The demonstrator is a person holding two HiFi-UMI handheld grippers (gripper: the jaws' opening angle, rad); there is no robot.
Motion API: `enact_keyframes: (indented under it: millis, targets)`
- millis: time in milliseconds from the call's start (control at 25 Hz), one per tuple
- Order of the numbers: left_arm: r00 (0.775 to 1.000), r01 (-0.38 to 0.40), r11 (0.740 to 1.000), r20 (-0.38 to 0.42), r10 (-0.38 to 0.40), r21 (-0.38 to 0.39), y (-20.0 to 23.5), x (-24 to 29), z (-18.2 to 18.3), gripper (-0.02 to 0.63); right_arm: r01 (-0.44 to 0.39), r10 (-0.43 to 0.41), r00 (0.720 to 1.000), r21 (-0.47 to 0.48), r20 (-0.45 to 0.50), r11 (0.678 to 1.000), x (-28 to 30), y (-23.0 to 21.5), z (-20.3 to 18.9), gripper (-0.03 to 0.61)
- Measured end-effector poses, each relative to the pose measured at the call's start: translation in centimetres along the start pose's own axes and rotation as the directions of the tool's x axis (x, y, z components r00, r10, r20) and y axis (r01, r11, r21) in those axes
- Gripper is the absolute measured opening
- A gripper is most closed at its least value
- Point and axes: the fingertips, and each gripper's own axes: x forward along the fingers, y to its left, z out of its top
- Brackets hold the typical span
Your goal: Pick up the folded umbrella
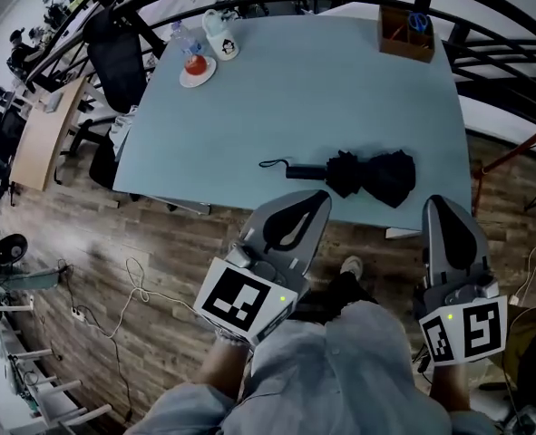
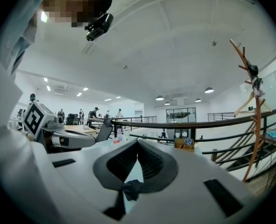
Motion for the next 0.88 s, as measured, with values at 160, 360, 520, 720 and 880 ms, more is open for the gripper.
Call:
enact_keyframes:
  millis: [160, 360, 520, 720, 880]
  targets:
    - [1.0, -0.014, 1.0, -0.003, 0.014, 0.014, 0.1, 2.2, 0.4, 0.005, -0.02, 0.02, 1.0, 0.003, 0.013, 1.0, 1.3, -2.0, 0.3, 0.0]
    - [0.999, -0.034, 0.999, -0.012, 0.034, 0.015, 0.3, 4.8, 0.9, 0.005, -0.05, 0.05, 0.999, -0.003, 0.012, 0.999, 2.9, -4.4, 0.3, 0.0]
    - [0.998, -0.037, 0.999, -0.059, 0.038, 0.008, 0.6, 7.0, 0.1, 0.005, -0.063, 0.063, 0.998, 0.006, 0.011, 0.998, 4.0, -6.5, 0.2, 0.0]
    - [0.992, 0.017, 0.993, -0.127, -0.003, 0.115, 0.6, 10.2, -1.3, 0.005, -0.066, 0.066, 0.998, 0.024, -0.003, 0.998, 5.1, -9.1, -0.2, 0.0]
    - [0.977, 0.072, 0.978, -0.209, -0.03, 0.197, 0.7, 12.2, -2.8, 0.009, -0.058, 0.058, 0.998, 0.046, -0.013, 0.997, 5.6, -10.7, -0.9, 0.0]
